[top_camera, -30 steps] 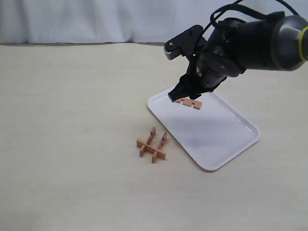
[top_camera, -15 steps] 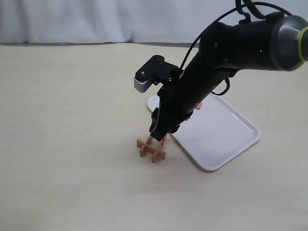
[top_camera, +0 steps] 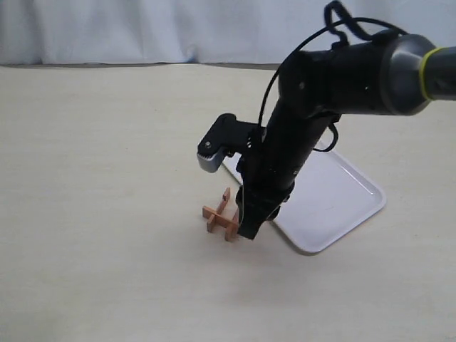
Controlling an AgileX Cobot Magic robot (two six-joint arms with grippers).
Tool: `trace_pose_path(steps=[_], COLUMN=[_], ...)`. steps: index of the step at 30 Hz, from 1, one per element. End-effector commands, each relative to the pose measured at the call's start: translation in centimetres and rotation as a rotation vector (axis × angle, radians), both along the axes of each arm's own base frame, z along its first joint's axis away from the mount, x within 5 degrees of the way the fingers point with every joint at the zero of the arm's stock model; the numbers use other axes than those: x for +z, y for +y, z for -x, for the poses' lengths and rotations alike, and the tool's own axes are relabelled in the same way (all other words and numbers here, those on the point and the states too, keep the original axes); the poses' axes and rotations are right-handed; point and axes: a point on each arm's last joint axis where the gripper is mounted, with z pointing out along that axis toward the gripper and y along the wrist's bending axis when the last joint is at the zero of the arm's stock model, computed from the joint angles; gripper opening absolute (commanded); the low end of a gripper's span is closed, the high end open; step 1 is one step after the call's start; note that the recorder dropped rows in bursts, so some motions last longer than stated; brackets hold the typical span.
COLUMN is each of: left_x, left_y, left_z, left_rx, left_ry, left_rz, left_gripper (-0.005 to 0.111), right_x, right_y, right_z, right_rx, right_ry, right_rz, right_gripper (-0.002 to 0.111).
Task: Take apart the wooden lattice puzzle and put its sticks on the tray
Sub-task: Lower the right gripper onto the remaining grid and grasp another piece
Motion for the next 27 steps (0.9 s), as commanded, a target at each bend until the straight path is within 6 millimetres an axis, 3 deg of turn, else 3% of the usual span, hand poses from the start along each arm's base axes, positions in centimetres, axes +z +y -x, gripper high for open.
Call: trace_pose_path(steps=[1, 24, 27], left_x=[0.0, 0.0, 0.0], left_y=[-0.1, -0.1, -0.1], left_z=[0.0, 0.0, 0.0], left_rx=[-0.009, -0.009, -0.009], left_ry=[-0.009, -0.009, -0.009], left_rz=[0.006, 0.006, 0.006], left_gripper=[0.0, 0.0, 0.0], right_x=[-1.2, -4.9, -5.0], right_y=[1.7, 2.4, 2.4], right_z=[0.3, -0.5, -0.5], right_rx=[-0.02, -0.072, -0.072], right_ry=[-0.042, -0.024, -0.022], right_rz=[0.156, 0.148, 0.149], right_gripper=[0.033, 0.033, 0.025])
